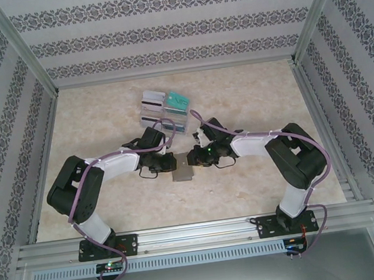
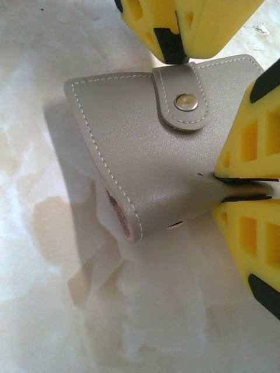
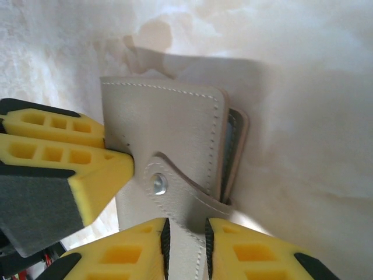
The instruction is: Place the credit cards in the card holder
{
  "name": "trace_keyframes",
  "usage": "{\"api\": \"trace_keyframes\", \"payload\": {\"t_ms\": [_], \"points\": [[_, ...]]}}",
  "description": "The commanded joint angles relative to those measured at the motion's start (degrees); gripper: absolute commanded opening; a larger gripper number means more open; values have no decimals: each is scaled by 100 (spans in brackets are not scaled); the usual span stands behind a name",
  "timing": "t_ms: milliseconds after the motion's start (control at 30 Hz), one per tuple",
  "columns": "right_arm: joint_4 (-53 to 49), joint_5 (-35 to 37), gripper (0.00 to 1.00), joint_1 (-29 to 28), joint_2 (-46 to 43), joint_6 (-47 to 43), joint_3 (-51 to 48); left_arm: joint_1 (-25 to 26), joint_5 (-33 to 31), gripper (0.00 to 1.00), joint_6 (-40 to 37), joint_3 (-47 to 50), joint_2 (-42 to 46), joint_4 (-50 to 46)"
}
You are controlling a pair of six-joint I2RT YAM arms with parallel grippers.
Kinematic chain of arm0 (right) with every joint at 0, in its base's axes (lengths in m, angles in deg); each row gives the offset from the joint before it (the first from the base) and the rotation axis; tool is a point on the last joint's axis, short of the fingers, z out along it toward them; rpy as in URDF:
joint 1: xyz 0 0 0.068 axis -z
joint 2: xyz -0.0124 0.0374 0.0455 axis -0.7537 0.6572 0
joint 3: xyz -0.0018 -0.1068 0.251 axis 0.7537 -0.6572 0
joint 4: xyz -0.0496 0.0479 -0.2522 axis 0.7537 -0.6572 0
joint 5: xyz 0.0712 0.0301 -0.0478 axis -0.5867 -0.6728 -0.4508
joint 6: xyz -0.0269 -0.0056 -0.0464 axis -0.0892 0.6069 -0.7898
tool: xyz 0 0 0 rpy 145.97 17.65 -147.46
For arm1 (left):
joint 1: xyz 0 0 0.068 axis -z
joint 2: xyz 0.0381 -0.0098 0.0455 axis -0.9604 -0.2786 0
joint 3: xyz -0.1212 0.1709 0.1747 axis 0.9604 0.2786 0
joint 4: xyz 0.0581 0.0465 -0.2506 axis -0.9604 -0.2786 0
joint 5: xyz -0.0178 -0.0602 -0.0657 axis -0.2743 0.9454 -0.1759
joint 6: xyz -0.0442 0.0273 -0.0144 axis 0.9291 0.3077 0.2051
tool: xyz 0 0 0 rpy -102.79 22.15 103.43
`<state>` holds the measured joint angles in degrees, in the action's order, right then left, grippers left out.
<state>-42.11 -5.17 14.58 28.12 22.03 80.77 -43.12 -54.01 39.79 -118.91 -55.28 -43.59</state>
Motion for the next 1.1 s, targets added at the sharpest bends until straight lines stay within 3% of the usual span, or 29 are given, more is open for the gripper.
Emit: {"api": "trace_keyframes", "payload": {"t_ms": [0,667,1067], "points": [[87,-148,26,-82,190,-74,138,50,4,14,-31,120,-40,-132],[-716,-332,28,115,14,-516,448,56,-32,16,-124,-163,-15,-394],[-595,-408,28,73,313,-420,709,56,27,16,-103,-127,-59,-322]]}}
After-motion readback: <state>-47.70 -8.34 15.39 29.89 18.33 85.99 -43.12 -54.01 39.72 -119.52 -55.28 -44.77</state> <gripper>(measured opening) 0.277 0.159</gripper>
